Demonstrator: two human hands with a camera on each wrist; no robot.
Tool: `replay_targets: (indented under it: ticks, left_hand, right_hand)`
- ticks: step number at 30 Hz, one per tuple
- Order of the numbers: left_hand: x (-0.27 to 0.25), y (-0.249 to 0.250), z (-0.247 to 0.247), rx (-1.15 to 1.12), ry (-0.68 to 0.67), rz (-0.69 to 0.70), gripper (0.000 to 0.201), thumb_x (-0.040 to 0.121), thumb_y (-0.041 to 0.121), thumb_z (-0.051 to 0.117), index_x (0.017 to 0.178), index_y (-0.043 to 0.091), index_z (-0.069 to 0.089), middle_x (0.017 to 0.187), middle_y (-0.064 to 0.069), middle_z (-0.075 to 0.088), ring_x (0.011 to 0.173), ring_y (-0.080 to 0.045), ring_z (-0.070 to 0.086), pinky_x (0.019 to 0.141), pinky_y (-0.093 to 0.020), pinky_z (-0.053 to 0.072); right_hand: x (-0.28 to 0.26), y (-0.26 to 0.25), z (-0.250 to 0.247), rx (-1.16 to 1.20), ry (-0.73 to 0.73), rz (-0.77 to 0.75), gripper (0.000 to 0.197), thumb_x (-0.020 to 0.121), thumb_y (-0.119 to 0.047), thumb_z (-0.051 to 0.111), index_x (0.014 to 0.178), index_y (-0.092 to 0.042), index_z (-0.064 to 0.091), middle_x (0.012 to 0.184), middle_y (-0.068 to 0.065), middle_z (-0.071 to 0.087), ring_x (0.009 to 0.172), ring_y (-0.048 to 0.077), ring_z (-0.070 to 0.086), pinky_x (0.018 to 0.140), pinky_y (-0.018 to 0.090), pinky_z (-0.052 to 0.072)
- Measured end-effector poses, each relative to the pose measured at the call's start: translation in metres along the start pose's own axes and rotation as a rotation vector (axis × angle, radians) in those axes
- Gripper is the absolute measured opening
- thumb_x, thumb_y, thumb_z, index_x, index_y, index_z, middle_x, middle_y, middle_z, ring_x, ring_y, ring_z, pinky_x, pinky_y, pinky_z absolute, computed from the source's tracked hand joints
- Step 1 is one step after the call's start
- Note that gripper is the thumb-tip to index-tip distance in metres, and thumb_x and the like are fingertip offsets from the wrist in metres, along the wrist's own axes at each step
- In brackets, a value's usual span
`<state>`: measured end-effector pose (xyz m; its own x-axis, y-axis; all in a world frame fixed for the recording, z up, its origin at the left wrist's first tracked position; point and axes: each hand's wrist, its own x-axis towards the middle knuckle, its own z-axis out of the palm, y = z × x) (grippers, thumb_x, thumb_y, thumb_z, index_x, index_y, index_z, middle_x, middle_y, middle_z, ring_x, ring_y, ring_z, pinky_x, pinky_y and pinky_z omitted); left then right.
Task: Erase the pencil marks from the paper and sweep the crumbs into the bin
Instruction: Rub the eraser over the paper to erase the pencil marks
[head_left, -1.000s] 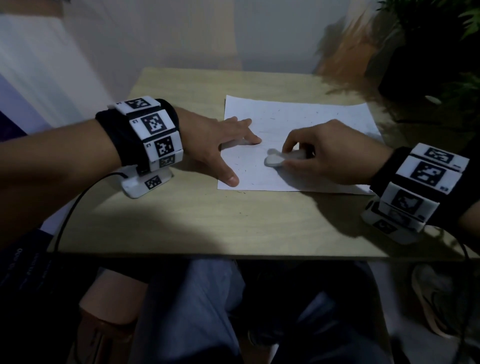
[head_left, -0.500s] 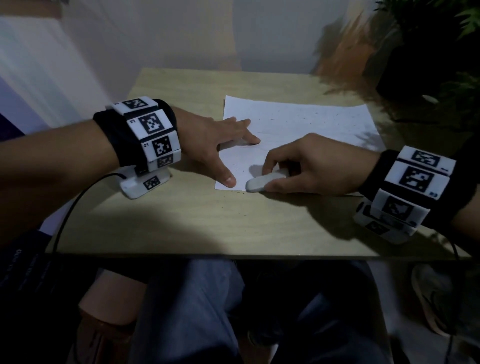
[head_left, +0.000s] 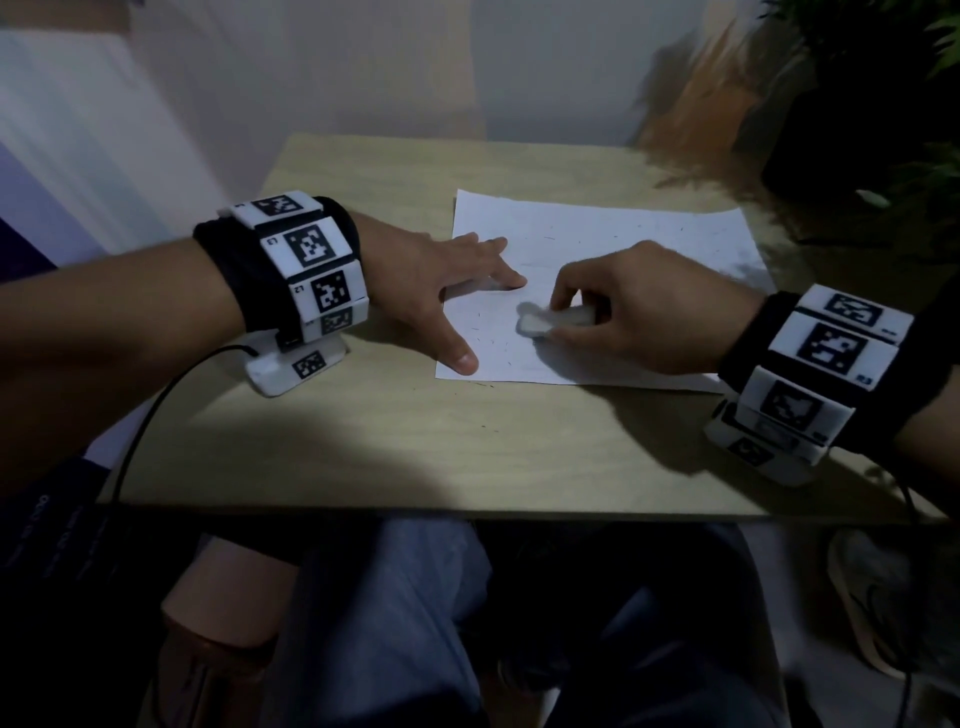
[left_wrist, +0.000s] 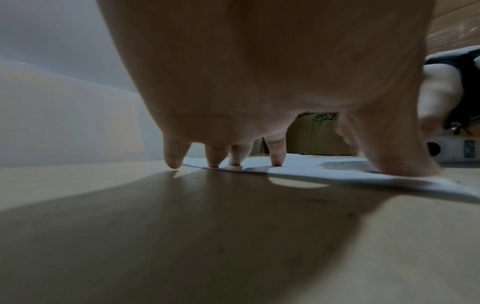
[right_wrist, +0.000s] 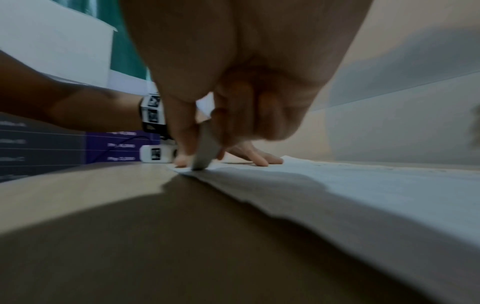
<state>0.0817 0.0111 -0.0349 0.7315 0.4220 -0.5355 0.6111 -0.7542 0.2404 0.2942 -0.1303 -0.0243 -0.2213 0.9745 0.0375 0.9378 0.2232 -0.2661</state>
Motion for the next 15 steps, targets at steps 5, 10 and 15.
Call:
replay_targets:
  ticks: [5,10,15]
  left_hand:
    - [-0.003,0.008,0.001,0.032,0.020,-0.021,0.106,0.067,0.085,0.065,0.153,0.055,0.010,0.166,0.021,-0.017,0.152,-0.003,-0.019,0.127,-0.047,-0.005]
    - [-0.001,0.009,0.000,0.025,0.023,-0.005,0.110,0.066,0.081,0.069,0.155,0.051,0.011,0.167,0.019,-0.017,0.151,-0.004,-0.023,0.127,-0.046,-0.005]
    - [-0.002,0.009,-0.001,0.033,-0.006,0.007,0.107,0.072,0.079,0.069,0.155,0.052,0.008,0.164,0.025,-0.020,0.150,-0.003,-0.025,0.127,-0.047,-0.004]
  right_hand:
    - [-0.005,-0.008,-0.004,0.107,-0.203,-0.069,0.029,0.081,-0.059,0.065,0.096,-0.034,0.069,0.066,-0.012,0.061,0.065,0.004,0.056,0.057,0.021,0.039]
    - [-0.001,0.001,0.000,0.019,-0.052,-0.043,0.048,0.078,-0.070,0.053,0.094,-0.028,0.069,0.066,-0.009,0.062,0.064,0.005,0.056,0.056,0.024,0.040]
    - [0.000,0.003,0.000,0.049,-0.122,-0.030,0.030,0.086,-0.059,0.062,0.098,-0.032,0.070,0.068,-0.013,0.060,0.065,0.002,0.055,0.061,0.024,0.038]
